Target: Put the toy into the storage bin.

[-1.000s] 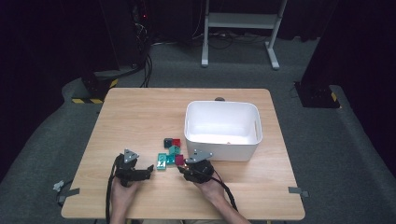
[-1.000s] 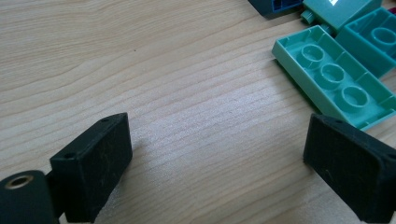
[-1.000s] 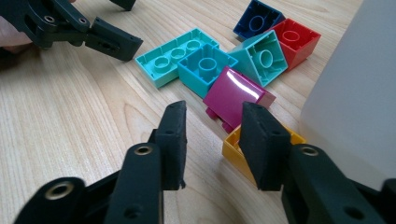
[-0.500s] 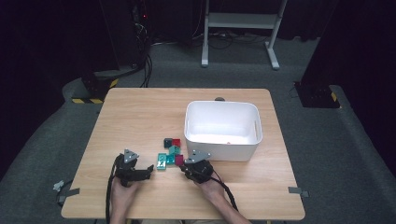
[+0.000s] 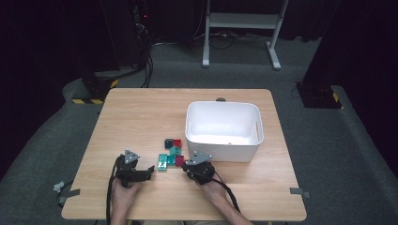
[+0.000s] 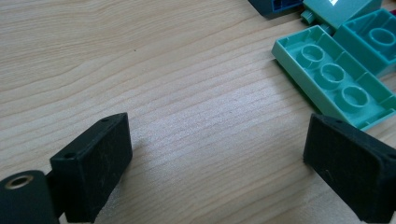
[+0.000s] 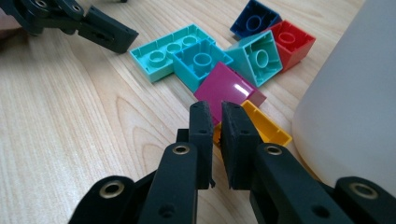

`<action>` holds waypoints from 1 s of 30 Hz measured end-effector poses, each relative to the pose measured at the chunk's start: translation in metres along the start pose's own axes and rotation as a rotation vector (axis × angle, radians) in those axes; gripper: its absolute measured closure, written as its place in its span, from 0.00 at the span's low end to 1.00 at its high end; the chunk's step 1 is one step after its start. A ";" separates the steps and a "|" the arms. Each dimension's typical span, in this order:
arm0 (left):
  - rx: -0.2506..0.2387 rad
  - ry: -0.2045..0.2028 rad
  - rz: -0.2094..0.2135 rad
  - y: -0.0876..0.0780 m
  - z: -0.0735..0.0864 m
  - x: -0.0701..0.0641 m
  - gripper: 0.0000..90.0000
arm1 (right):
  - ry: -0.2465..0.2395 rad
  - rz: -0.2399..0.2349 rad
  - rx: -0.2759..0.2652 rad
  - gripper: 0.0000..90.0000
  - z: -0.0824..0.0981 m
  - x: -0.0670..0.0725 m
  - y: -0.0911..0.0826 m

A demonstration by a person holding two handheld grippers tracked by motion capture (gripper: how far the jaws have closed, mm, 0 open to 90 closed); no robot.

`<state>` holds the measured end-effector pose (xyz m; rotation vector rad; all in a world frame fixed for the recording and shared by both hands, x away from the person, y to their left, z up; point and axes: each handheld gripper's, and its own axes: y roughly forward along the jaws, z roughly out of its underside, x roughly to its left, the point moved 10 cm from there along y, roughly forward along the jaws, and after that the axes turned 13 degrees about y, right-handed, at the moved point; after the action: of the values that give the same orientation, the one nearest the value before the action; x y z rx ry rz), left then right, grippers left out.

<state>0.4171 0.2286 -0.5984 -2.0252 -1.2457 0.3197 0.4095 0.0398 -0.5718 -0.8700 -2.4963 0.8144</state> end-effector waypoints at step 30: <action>0.001 0.002 0.000 0.000 0.000 0.000 0.09 | -0.054 -0.070 -0.070 0.93 -0.044 0.018 -0.053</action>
<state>0.4171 0.2288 -0.5984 -2.0239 -1.2442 0.3184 0.3956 0.0349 -0.5022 -0.7879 -2.6004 0.7413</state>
